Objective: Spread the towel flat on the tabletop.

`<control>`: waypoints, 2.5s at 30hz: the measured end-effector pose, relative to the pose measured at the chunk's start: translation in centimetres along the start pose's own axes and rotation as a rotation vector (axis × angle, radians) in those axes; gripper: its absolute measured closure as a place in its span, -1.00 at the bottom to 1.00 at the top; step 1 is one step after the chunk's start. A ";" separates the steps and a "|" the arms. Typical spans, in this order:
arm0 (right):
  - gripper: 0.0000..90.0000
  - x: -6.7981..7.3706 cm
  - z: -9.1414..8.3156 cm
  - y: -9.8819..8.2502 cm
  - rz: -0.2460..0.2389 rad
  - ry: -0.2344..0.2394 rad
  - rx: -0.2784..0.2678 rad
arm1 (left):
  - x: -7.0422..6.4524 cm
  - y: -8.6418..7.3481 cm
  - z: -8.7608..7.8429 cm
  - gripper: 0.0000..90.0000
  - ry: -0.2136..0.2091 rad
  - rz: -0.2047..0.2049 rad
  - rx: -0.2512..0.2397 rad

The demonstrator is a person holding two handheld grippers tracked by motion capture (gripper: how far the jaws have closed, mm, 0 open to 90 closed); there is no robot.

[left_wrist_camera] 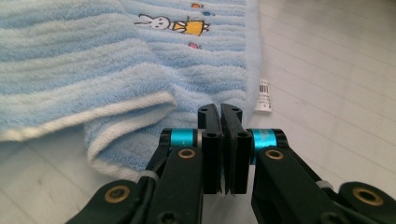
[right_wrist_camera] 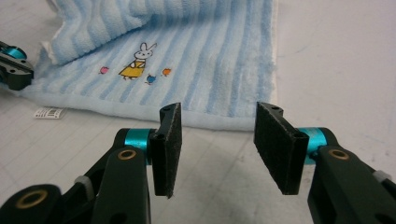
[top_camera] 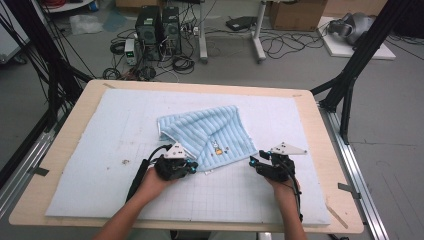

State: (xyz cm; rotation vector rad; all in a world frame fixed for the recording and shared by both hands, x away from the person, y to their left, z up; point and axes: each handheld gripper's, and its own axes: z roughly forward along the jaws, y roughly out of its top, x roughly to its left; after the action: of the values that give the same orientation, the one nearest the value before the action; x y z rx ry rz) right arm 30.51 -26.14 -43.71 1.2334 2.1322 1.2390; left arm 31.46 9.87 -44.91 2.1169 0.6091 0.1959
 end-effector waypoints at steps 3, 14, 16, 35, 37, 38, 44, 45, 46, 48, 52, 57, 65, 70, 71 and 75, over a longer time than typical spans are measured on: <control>0.13 1.1 0.0 -0.2 -0.014 0.014 0.012 | -0.5 -1.3 -1.6 0.92 0.000 -0.018 -0.018; 0.13 6.2 2.4 0.0 -0.124 0.150 0.088 | -1.4 -4.7 -6.5 0.92 -0.050 -0.060 -0.074; 0.14 7.1 3.4 -0.1 -0.148 0.165 0.126 | -1.5 -4.9 -6.7 0.92 -0.054 -0.065 -0.081; 0.92 7.9 -0.3 -2.0 -0.217 0.472 0.278 | 0.2 -4.7 -8.2 0.02 0.049 -0.150 -0.171; 0.92 8.2 -0.8 -2.5 -0.224 0.528 0.297 | 0.6 -4.6 -8.3 0.01 0.070 -0.151 -0.175; 0.92 8.3 -1.1 -2.7 -0.229 0.556 0.303 | 0.7 -4.5 -8.3 0.01 0.079 -0.156 -0.177; 0.48 7.7 -1.8 -2.3 -0.149 0.566 0.208 | 1.8 -3.8 -7.3 -0.01 0.122 -0.172 -0.177; 0.36 7.4 -1.9 -1.9 -0.124 0.532 0.159 | 1.9 -3.6 -7.1 -0.01 0.126 -0.174 -0.173; 0.28 7.1 -1.9 -1.5 -0.096 0.496 0.122 | 2.1 -3.5 -6.7 -0.02 0.127 -0.175 -0.168; 0.18 6.8 -1.7 -0.8 -0.083 0.390 0.077 | 2.2 -3.3 -6.0 -0.03 0.132 -0.174 -0.151; 0.10 6.7 0.2 0.3 -0.081 0.226 0.074 | 2.6 -2.8 -4.1 -0.06 0.145 -0.176 -0.074; 0.10 7.7 3.4 1.0 -0.127 0.138 0.153 | 2.6 -2.1 -3.1 0.24 0.175 -0.152 -0.011; 0.86 8.7 4.2 0.8 -0.174 0.204 0.215 | 2.1 -2.7 -4.0 0.86 0.126 -0.119 0.001; 0.87 9.1 3.5 0.3 -0.180 0.300 0.231 | 1.1 -4.1 -5.8 0.86 0.068 -0.123 0.002; 0.86 9.3 3.3 0.2 -0.183 0.322 0.237 | 0.8 -4.4 -6.2 0.86 0.062 -0.114 0.006; 0.86 10.0 2.7 -0.3 -0.191 0.390 0.254 | -0.4 -5.3 -7.5 0.86 0.040 -0.099 0.021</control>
State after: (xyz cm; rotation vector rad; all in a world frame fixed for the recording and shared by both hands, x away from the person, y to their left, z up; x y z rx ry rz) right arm 26.76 -16.45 -44.48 0.9037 2.6875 1.2320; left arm 26.58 17.61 -44.75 2.1014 0.7405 0.1769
